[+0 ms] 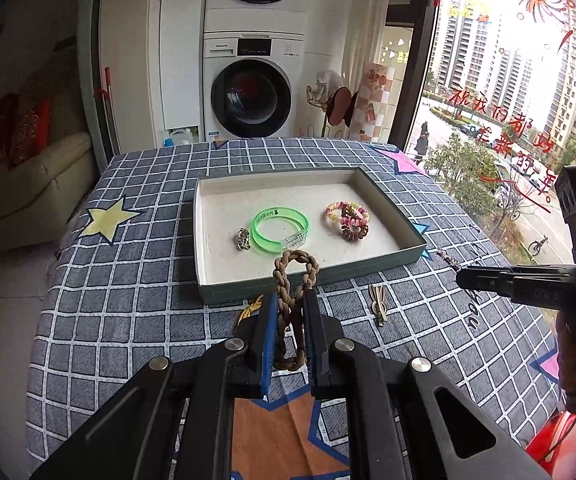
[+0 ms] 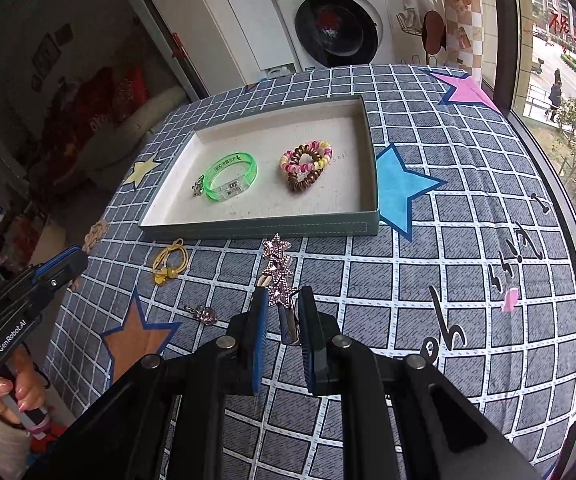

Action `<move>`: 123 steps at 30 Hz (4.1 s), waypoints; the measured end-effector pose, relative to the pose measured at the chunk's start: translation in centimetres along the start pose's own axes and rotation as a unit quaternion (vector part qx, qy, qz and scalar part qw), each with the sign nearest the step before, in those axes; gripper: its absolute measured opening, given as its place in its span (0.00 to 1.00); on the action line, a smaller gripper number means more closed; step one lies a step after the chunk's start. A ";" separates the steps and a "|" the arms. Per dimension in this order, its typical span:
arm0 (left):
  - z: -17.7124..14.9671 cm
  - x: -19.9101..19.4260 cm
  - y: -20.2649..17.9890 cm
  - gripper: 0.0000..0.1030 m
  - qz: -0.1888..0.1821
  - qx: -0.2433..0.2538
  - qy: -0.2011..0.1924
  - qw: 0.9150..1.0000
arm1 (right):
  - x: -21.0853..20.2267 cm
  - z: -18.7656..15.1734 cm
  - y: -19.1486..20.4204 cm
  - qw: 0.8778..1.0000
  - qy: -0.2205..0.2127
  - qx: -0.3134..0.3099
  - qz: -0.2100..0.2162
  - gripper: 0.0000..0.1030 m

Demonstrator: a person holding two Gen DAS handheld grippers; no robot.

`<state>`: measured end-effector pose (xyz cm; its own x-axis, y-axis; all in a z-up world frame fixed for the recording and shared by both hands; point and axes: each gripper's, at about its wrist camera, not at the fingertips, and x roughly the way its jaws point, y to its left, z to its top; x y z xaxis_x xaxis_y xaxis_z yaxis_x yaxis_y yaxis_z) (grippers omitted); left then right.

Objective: Organize jewelry
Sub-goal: 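Carry the braided bracelet and pink star clip over the tray with both tools, then open the right tool to drop the star clip while the left tool releases the bracelet, then withdraw both open tools toward the yellow hair tie and black claw clip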

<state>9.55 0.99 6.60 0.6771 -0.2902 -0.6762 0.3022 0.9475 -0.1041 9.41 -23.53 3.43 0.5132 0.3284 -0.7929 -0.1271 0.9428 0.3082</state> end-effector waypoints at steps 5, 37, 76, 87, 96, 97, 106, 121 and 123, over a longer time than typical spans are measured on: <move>2.1 -0.6 0.1 0.24 0.006 0.006 -0.013 1.000 | -1.1 1.8 0.0 1.000 -0.018 0.007 0.009 0.16; 8.8 8.8 2.0 0.24 0.032 -0.012 0.004 0.999 | 3.2 12.9 -0.4 0.999 -0.048 0.016 0.016 0.16; 6.0 19.1 2.1 0.25 0.104 0.005 0.067 0.992 | 14.5 12.5 -5.0 0.998 0.009 0.060 -0.024 0.18; 6.2 18.3 2.0 0.25 0.098 0.002 0.059 0.993 | 12.7 11.9 -4.4 0.998 -0.012 0.062 0.009 0.41; 6.9 16.0 2.2 0.99 0.098 -0.016 0.013 0.995 | 11.5 11.3 -4.0 0.997 -0.019 0.076 0.026 0.42; 7.1 15.9 2.2 0.99 0.097 -0.015 0.016 0.995 | 11.4 11.2 -3.9 0.997 -0.019 0.075 0.026 0.42; 7.2 13.0 1.6 1.00 0.104 -0.011 -0.011 0.995 | 10.1 10.4 -3.2 0.996 -0.022 0.080 0.040 0.63; 3.9 5.8 0.7 1.00 0.092 0.001 -0.032 0.995 | 5.0 7.4 -1.8 0.994 -0.067 0.077 0.031 1.00; 3.2 5.0 0.6 1.00 0.094 0.005 -0.031 0.995 | 4.3 6.9 -1.6 0.994 -0.071 0.079 0.029 1.00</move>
<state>15.31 -0.31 5.46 0.7624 -0.1150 -0.6368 0.1723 0.9846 0.0285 17.67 -24.03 3.16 0.6247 0.3594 -0.6932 -0.0309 0.8985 0.4380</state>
